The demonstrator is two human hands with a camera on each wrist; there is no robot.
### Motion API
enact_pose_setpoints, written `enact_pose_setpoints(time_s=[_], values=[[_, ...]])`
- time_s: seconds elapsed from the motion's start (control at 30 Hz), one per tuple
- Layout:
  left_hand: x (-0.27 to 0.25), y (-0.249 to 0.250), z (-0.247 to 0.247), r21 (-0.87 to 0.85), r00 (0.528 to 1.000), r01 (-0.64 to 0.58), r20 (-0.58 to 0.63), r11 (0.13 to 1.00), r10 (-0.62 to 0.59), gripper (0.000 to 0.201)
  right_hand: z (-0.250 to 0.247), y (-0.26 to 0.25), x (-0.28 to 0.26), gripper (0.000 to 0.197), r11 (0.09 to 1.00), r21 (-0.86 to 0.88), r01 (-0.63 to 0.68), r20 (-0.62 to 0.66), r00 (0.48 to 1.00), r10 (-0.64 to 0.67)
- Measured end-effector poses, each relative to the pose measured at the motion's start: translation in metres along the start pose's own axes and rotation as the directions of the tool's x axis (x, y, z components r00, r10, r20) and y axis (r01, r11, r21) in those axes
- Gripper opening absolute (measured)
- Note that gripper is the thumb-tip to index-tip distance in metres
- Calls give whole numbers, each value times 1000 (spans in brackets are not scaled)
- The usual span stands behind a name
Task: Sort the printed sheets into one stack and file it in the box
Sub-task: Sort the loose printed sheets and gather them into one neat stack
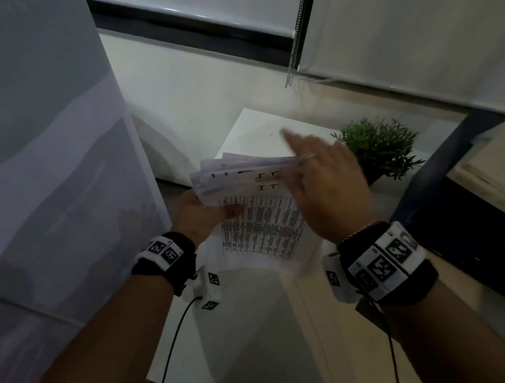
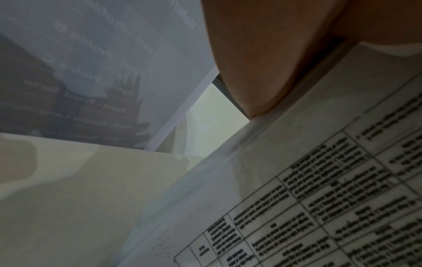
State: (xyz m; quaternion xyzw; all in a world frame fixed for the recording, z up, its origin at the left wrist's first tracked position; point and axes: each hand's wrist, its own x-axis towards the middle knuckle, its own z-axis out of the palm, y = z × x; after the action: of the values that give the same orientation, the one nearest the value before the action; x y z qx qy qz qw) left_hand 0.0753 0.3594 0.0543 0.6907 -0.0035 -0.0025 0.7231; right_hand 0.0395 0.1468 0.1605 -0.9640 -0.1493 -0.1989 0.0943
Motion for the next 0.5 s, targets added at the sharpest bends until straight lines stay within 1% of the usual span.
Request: enact_pose_setpoints(time_s=[0.03, 0.07, 0.17, 0.23, 0.27, 0.3, 0.37, 0.43, 0.47, 0.5], values=[[-1, 1, 1, 5, 1000, -20, 14, 1000, 20, 40, 8, -4, -1, 50, 997, -59, 47, 75, 996, -43], [0, 1, 1, 30, 999, -35, 14, 999, 35, 41, 15, -6, -2, 50, 993, -94, 78, 106, 992, -68], [4, 2, -1, 135, 995, -86, 59, 987, 79, 36, 25, -3, -2, 48, 992, -84, 95, 77, 993, -88], [4, -1, 6, 148, 998, -64, 36, 987, 60, 34, 32, -1, -1, 50, 985, -87, 147, 120, 983, -136], [4, -3, 10, 152, 1000, -28, -1, 988, 28, 30, 36, 1, -3, 56, 984, -72, 162, 166, 975, -148], [3, -5, 15, 163, 999, -3, -40, 987, 10, 25, 40, 4, -7, 65, 989, -45, 142, 198, 971, -130], [5, -5, 24, 199, 997, -2, -73, 980, 16, 25, 49, 17, -12, 86, 1000, 3, 20, 176, 984, -20], [7, -4, 22, 141, 995, -20, -94, 990, 34, 20, 56, 29, -16, 106, 995, -10, -98, 146, 984, 98], [9, 0, 19, 95, 994, -25, -103, 995, 34, 23, 57, 34, -17, 115, 985, -13, -174, 104, 979, 174], [11, 2, 16, 72, 994, -31, -106, 997, 38, 28, 60, 41, -19, 123, 960, 30, -277, 34, 961, 276]])
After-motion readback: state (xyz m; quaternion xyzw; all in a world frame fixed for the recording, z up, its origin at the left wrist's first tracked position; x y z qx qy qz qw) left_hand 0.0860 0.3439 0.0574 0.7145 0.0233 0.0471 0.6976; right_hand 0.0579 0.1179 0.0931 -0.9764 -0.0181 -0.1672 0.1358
